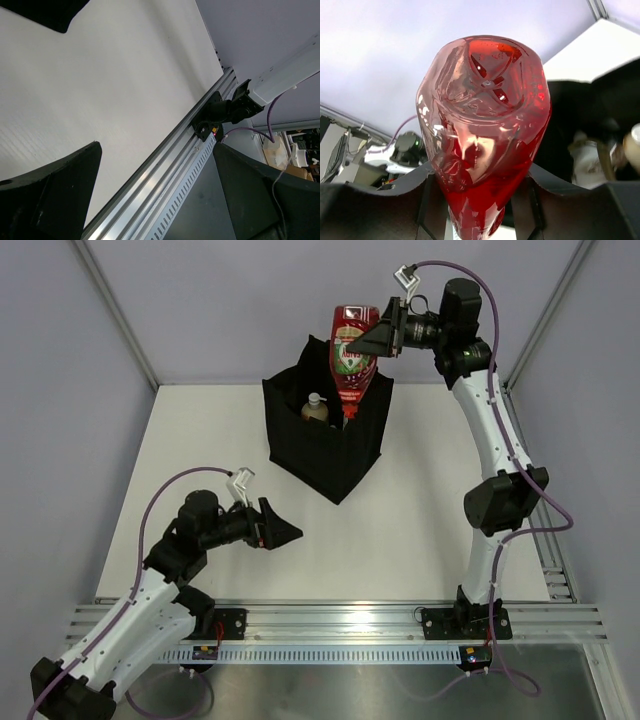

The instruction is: Place the personal care products into the canvas bag

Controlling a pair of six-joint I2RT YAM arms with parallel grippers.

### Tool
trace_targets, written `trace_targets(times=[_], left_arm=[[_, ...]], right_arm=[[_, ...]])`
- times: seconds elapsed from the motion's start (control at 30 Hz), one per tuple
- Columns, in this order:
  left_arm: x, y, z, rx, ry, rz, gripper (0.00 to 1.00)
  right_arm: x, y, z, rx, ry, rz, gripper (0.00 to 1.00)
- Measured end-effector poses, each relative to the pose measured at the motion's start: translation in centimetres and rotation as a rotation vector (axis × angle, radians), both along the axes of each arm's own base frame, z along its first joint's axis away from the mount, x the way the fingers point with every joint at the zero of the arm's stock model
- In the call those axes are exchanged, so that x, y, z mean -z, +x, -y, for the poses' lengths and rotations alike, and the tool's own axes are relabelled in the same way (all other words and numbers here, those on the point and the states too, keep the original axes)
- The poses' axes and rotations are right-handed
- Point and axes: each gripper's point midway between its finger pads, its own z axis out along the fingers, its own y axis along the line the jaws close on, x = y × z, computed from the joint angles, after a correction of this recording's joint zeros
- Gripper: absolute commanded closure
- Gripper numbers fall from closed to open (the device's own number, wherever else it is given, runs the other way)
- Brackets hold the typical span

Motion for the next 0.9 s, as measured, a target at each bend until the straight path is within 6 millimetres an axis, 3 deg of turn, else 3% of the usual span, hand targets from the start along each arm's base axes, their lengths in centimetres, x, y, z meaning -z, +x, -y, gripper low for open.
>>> trace_targets(times=[0.13, 0.23, 0.37, 0.47, 0.57, 0.63, 0.7, 0.8, 0.9], left_arm=[[0.1, 0.2, -0.1, -0.008, 0.007, 0.006, 0.01], [0.4, 0.4, -0.1, -0.011, 0.022, 0.006, 0.01], [0.3, 1.0, -0.3, -0.033, 0.043, 0.018, 0.01], [-0.7, 1.4, -0.4, -0.046, 0.044, 0.051, 0.01], [-1.5, 1.6, -0.5, -0.05, 0.038, 0.073, 0.01], [-1.7, 1.5, -0.5, -0.052, 0.035, 0.08, 0.01], [-1.7, 1.4, -0.6, -0.054, 0.038, 0.077, 0.01], [-1.5, 1.2, -1.1, -0.071, 0.052, 0.073, 0.01], [-1.4, 0.9, -1.6, -0.085, 0.071, 0.074, 0.01]], right_arm=[[0.0, 2.8, -1.5, 0.056, 0.026, 0.008, 1.0], [1.2, 5.7, -1.8, 0.145, 0.009, 0.04, 1.0], [5.3, 8.5, -2.3, 0.248, -0.113, 0.1, 0.98], [9.9, 8.6, -2.9, 0.252, -0.232, 0.115, 0.89], [15.1, 7.7, -3.2, 0.234, -0.357, 0.083, 0.68], [17.3, 7.0, -3.2, 0.215, -0.419, 0.064, 0.28], [18.1, 6.4, -3.1, 0.2, -0.457, 0.059, 0.01], [16.6, 6.1, -2.7, 0.2, -0.486, 0.136, 0.01], [13.3, 5.7, -2.0, 0.231, -0.486, 0.236, 0.0]])
